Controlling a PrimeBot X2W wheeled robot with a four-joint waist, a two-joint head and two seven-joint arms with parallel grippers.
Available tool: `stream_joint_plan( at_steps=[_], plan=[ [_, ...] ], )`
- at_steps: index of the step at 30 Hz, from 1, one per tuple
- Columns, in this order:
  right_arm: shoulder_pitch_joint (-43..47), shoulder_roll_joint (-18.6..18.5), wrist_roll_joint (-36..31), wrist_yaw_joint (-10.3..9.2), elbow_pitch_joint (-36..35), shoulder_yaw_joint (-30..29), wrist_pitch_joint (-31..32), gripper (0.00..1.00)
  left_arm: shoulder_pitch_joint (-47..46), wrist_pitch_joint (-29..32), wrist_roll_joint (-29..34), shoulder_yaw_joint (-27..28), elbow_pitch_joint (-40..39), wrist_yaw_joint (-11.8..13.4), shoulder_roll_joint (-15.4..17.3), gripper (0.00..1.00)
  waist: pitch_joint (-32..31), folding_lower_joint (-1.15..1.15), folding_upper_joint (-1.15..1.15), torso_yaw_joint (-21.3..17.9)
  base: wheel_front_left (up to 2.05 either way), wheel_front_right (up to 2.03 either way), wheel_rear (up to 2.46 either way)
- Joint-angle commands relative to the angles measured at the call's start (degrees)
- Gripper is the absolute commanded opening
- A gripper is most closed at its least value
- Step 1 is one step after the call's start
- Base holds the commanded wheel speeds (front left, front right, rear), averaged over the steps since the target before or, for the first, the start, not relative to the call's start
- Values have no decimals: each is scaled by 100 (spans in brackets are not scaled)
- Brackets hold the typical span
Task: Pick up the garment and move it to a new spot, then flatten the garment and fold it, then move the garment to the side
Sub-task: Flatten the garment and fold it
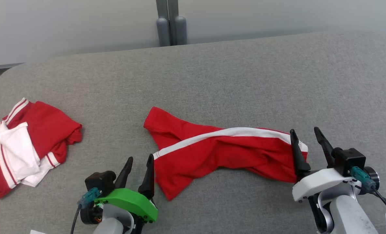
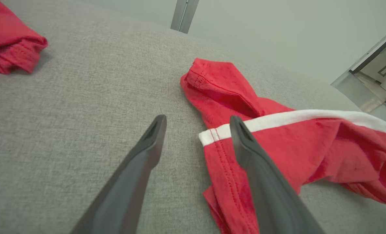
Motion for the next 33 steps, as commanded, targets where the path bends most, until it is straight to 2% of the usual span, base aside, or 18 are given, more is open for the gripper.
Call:
stream_joint_plan(
  at_steps=[1,8,11,21,27,31,32,33],
  plan=[
    [-88,-7,-11,0,-33,-44,-18,100,-138,4,-208,-56,94,-64,22,100,238,0,0,-248,0,0,0],
    [-160,-5,-77,0,-93,-210,-18,100,-334,3,-874,-274,497,-243,25,100,399,0,0,-422,0,0,0],
    [-183,-5,-83,0,-105,-245,-18,100,-394,3,-962,-356,558,-289,25,100,429,0,0,-436,0,0,0],
    [-210,-6,-31,0,-125,-234,-18,100,-444,4,-1020,-227,538,-337,24,100,463,0,0,-426,0,0,0],
    [-230,-6,-12,0,-133,-210,-18,100,-470,4,-1088,-406,538,-345,25,100,498,0,0,-444,0,0,0],
    [-245,-6,1,0,-133,-215,-18,100,-533,4,-1028,-331,426,-347,25,100,531,0,0,-461,0,0,0],
    [-243,-6,0,0,-128,-219,-17,100,-514,4,-993,-303,384,-347,25,61,533,0,0,-463,0,0,0],
    [-231,-6,6,0,-129,-220,-18,100,-502,4,-928,-295,339,-347,25,35,532,0,0,-462,0,0,0]
  ],
)
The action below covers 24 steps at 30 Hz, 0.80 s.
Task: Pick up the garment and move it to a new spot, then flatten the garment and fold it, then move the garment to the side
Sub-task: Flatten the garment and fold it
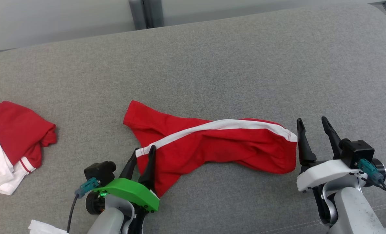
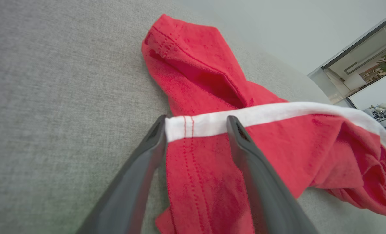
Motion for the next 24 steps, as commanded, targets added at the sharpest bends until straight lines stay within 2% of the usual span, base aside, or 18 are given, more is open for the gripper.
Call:
stream_joint_plan(
  at_steps=[1,13,18,24],
  plan=[
    [-17,-5,30,0,-14,-6,-18,100,-81,3,223,-11,-54,-25,27,0,-6,0,0,4,0,0,0],
    [292,-7,391,0,-36,147,-18,100,278,3,605,245,-218,-26,28,0,-176,0,0,91,0,0,0],
    [423,-6,642,0,65,308,-18,100,418,3,791,505,-378,-21,29,0,-239,0,0,84,0,0,0],
    [357,-5,1122,0,253,531,-17,100,501,3,922,570,-463,-22,29,0,-252,0,0,70,0,0,0]
  ],
)
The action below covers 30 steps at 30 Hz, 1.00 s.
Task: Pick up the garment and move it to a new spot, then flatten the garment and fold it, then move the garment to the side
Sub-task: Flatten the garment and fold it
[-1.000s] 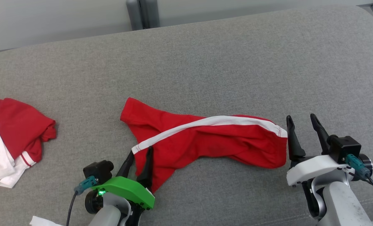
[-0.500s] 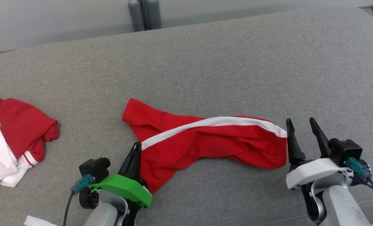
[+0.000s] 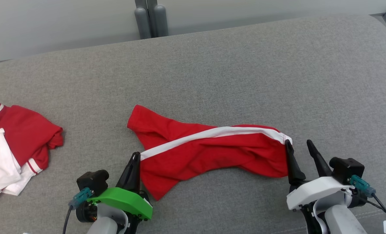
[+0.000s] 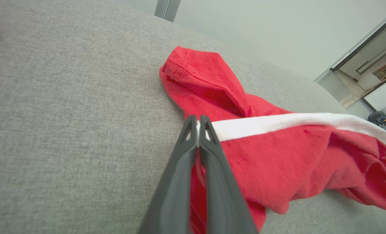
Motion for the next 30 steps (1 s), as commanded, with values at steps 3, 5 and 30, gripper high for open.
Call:
stream_joint_plan(
  at_steps=[3,5,30],
  plan=[
    [-85,-33,264,0,145,205,-18,100,53,4,121,0,-43,-15,30,0,13,0,0,27,0,0,0],
    [-114,-66,474,0,204,281,-18,95,53,4,113,14,-56,-15,31,0,19,0,0,40,0,0,0],
    [-580,-364,943,0,-617,769,-18,0,-133,3,875,886,-730,-15,30,0,-547,0,0,128,0,0,0]
  ],
)
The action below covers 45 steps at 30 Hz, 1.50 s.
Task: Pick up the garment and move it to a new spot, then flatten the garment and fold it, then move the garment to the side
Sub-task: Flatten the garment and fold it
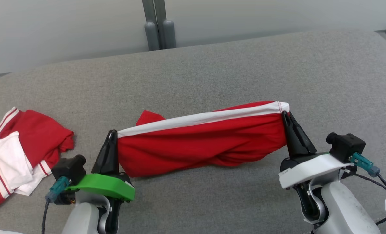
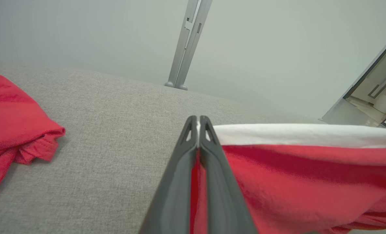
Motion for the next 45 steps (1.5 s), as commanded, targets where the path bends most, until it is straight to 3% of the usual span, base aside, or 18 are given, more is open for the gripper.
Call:
stream_joint_plan(
  at_steps=[1,8,19,25,31,37,45],
  plan=[
    [-88,-88,8,0,-102,53,-18,0,-100,0,137,71,-84,-14,32,0,-263,0,0,-8,0,0,0],
    [-629,-321,188,0,-371,284,-18,0,-860,0,485,161,-345,-14,444,0,-170,0,0,32,0,0,0],
    [-2959,-277,-62,0,387,400,-18,0,-3415,2,824,-124,454,-12,1114,0,1173,0,0,164,0,0,0],
    [-4717,-346,-905,-1,834,288,-18,0,-5050,2,1198,-9,687,125,1088,0,1963,0,0,394,0,0,0],
    [-5752,-365,-1832,0,757,-88,-18,0,-5936,2,1521,263,319,263,911,0,2194,0,0,713,0,0,0],
    [-5730,-356,-2214,-2,556,-418,-17,0,-5626,3,1676,496,-19,156,682,0,2178,0,0,909,0,0,0],
    [-3978,-594,-1922,-3,672,78,-17,0,-3616,2,1569,663,52,32,273,0,1949,0,0,850,0,0,0]
  ],
)
